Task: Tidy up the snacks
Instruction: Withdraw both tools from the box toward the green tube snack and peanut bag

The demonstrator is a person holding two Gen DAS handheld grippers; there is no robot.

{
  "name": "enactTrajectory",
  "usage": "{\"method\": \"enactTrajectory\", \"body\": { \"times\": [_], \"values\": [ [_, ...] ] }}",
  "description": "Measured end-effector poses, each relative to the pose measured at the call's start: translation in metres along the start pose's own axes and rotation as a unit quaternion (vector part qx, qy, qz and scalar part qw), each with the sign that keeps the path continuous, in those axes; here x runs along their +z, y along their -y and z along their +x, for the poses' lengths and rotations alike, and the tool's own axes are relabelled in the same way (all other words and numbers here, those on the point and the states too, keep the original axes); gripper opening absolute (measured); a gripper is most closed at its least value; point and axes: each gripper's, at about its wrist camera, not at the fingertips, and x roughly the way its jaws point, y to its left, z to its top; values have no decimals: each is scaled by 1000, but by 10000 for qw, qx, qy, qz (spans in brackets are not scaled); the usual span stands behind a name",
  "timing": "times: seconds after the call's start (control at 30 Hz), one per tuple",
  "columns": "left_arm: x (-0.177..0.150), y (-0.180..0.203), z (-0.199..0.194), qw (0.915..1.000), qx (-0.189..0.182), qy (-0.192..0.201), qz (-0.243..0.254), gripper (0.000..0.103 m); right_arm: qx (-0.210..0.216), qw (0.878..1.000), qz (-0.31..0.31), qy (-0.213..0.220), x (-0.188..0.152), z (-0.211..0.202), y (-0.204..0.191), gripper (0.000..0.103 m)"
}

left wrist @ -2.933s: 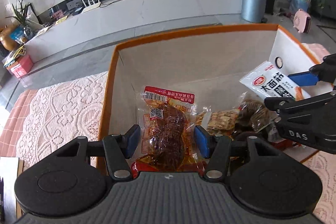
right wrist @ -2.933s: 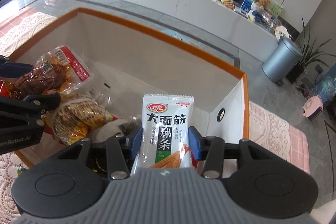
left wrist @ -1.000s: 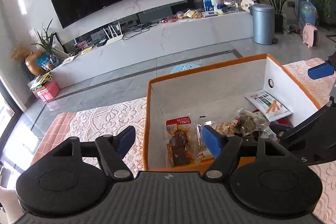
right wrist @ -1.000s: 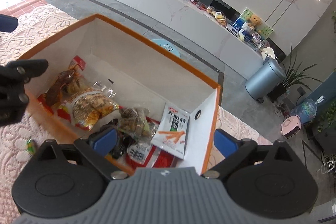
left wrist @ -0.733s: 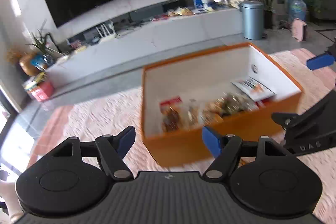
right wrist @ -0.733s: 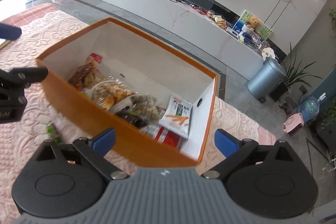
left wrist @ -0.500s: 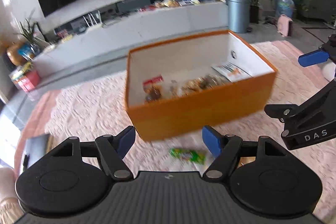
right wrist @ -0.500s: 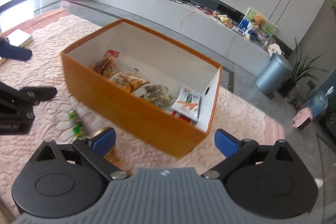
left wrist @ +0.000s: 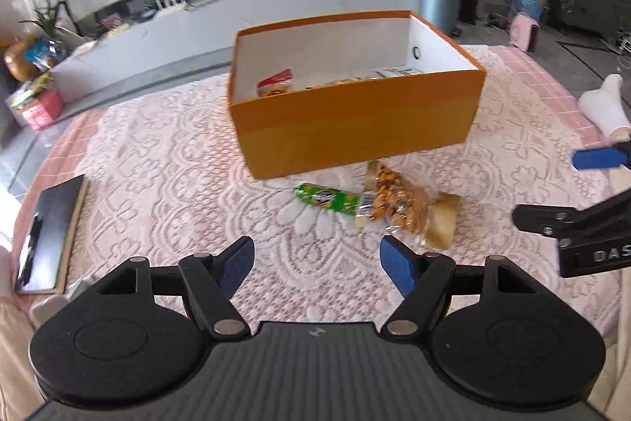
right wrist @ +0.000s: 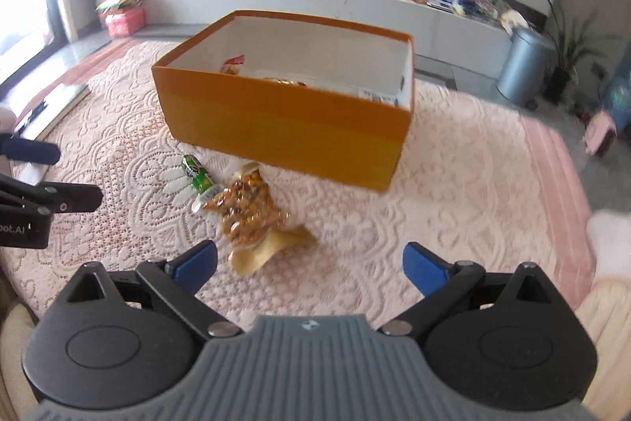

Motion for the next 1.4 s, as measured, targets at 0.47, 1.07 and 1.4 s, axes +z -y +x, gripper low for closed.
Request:
{"method": "enactTrajectory", "body": {
  "times": [0.47, 1.07, 1.4],
  "values": [
    [-35, -3, 16, 9969, -452, 286, -578, 84, 81, 9944, 808, 673, -58, 7, -12, 97],
    [-43, -17, 62, 9933, -673, 302, -887, 83, -108, 9944, 929, 488, -61, 65, -11, 94],
    [-35, -18, 81, 9956, -498, 138, -779, 76, 296, 9983, -76, 505, -28, 97, -34, 93]
  ]
}}
